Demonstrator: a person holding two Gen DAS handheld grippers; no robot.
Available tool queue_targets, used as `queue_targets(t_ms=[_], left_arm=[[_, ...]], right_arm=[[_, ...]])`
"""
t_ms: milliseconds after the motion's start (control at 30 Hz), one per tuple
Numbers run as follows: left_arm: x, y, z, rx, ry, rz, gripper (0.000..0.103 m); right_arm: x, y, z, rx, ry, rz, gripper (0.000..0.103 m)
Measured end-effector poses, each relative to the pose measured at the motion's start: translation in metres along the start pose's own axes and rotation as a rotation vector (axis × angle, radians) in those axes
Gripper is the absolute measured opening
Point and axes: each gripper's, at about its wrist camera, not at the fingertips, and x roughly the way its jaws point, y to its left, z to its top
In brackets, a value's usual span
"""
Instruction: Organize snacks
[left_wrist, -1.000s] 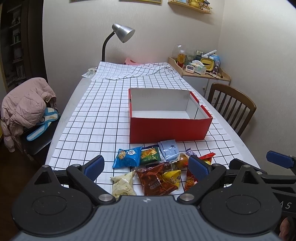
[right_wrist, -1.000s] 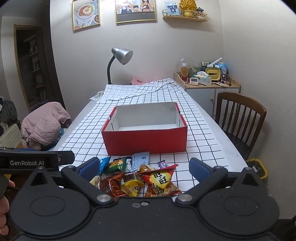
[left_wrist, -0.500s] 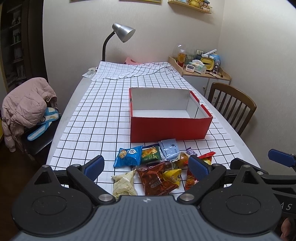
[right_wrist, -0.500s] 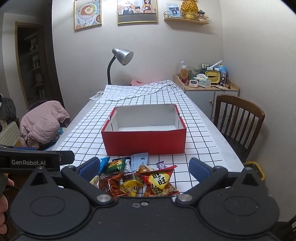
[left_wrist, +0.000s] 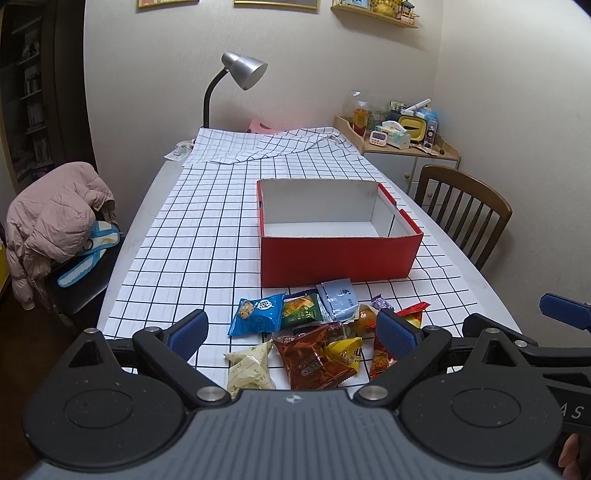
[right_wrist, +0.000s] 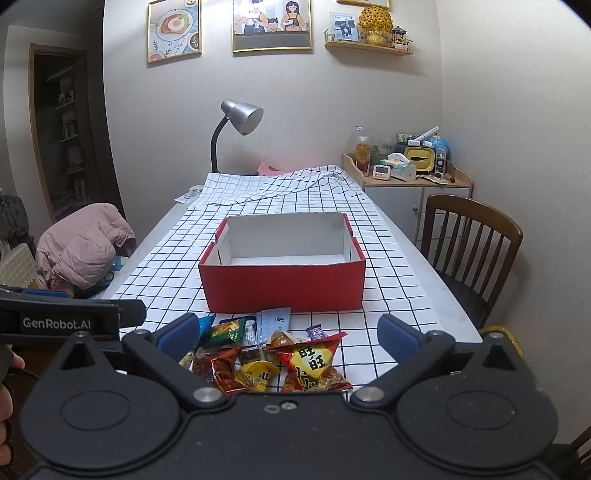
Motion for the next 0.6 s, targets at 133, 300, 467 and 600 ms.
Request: queue_targets(t_ms=[133,300,467,600], left_arm=[[-0.0021,-0.0010,-0.0001,0.004,-0.007,0.004,0.098],[-0.0033,-0.0007,-0.0001,0.001,-0.010,0.000,0.098],[-0.0014,-0.0004,0.0001,0.000,-0.002,0.003,0.098],[0.0031,-0.0005,-0.0005,-0.001,0.015,0.008,0.098]], right_arm=[[-0.0004,-0.0004,0.0001,0.001,-0.004,0.000,0.103],[-0.0031,-0.0004,0.0000,-0.001,-0.014,-0.001,0.103],[-0.0016,0.0006,-0.0009,-0.004,-0.013,0.004,0.103],[0.0017,0.0007,-0.0011,-0.014,-0.005,0.006,0.103]])
